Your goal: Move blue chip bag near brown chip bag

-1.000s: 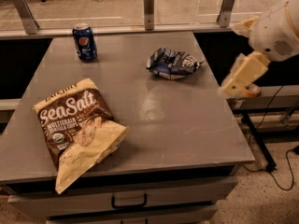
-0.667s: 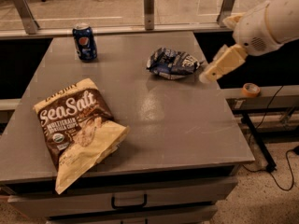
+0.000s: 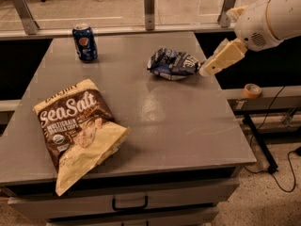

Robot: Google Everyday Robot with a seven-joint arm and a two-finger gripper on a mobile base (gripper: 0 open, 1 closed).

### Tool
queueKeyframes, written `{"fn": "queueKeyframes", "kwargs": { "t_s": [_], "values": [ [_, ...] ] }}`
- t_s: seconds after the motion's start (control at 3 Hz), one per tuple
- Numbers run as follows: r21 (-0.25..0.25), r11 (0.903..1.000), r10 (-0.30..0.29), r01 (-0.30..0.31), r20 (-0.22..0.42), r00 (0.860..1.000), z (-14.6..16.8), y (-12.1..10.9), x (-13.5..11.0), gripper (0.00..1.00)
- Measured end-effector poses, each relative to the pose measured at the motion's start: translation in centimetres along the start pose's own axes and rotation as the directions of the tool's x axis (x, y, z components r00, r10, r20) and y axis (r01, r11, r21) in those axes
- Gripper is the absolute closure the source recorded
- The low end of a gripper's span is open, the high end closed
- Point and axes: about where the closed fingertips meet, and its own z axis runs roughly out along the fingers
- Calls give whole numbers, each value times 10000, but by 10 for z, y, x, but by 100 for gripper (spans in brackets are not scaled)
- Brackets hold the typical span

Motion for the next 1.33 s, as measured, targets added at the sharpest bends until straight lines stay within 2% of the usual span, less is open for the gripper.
{"fn": "queueKeyframes", "kwargs": {
  "t_s": [0.33, 0.67, 1.0, 1.33],
  "values": [
    [-506, 9986, -175, 169, -124, 9998, 57, 13, 6, 0],
    [-782, 9965, -307, 295, -136, 9994, 91, 18, 9, 0],
    [-883, 9954, -383, 361, -236, 9990, 123, 16, 18, 15],
    [-1043, 9942, -290, 250, -371, 9989, 146, 15, 30, 38]
  ]
}}
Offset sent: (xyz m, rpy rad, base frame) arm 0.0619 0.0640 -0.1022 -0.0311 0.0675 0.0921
